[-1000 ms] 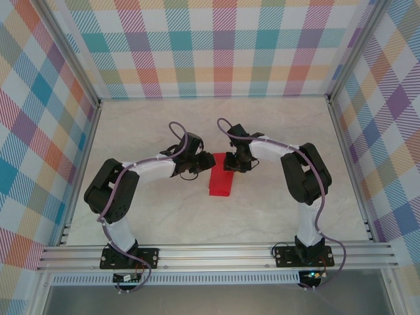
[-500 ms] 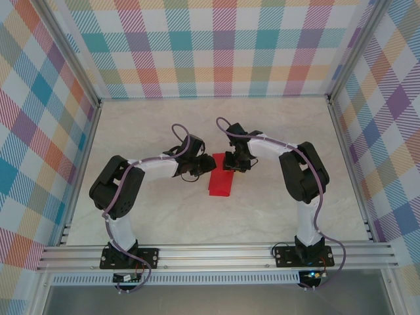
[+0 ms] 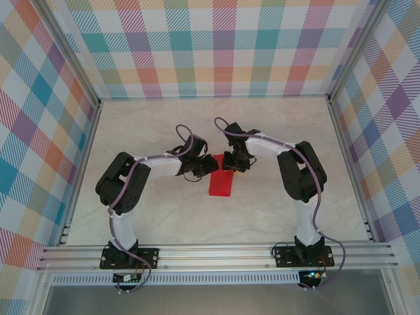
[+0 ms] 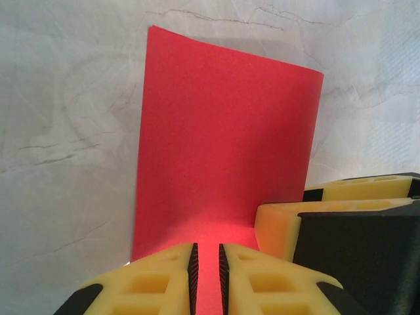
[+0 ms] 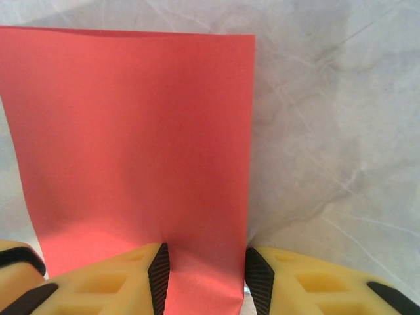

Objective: Fold a paper plane with a square sheet of paper (pick it up from the middle)
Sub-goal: Hold the square sheet of paper at the center of the table.

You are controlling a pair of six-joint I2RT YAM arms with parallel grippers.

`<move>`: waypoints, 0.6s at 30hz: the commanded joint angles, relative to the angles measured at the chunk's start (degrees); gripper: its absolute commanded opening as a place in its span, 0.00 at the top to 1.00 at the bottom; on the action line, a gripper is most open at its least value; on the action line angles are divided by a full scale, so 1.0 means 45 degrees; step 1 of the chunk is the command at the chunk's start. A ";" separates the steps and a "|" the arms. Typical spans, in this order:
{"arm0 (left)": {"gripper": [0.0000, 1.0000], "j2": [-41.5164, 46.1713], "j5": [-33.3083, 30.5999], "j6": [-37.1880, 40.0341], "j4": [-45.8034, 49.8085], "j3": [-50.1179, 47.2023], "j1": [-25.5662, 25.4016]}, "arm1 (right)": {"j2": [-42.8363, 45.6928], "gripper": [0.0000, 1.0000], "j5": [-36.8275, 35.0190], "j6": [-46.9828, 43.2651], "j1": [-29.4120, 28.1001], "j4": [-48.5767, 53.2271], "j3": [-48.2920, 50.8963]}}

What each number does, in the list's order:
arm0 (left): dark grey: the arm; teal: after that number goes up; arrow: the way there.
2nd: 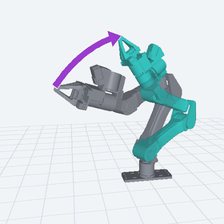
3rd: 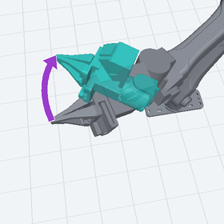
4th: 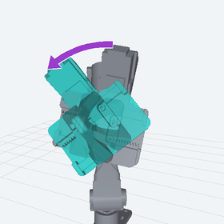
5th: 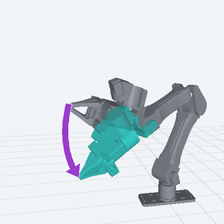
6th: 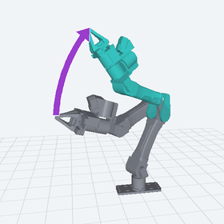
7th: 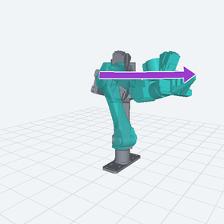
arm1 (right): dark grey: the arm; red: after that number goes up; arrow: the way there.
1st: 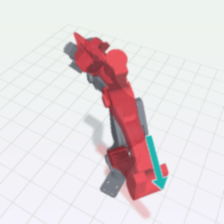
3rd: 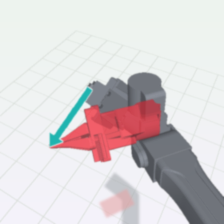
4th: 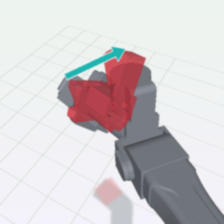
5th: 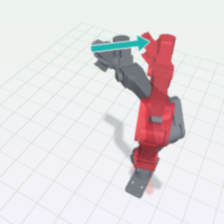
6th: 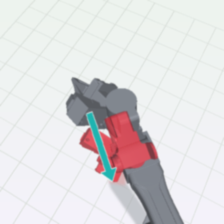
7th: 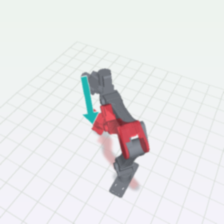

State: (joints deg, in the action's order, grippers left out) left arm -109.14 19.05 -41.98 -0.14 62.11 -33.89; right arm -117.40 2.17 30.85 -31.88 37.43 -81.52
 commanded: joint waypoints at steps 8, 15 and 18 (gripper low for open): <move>0.83 -0.0492 0.0242 0.0211 0.0227 0.0564 -0.0428 | -0.1518 0.58 -0.1865 0.0116 0.0111 0.0611 0.0540; 0.84 -0.0579 0.0008 0.0343 0.0527 0.0622 -0.0438 | -0.1588 0.58 -0.2065 0.0099 0.0088 0.0686 0.0501; 0.85 -0.0666 -0.0043 0.0346 0.0632 0.0603 -0.0474 | -0.1590 0.58 -0.2070 0.0097 0.0091 0.0648 0.0531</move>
State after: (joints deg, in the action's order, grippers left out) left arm -110.85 19.40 -41.25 0.30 63.61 -34.96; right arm -117.95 0.67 30.98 -32.42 38.30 -82.30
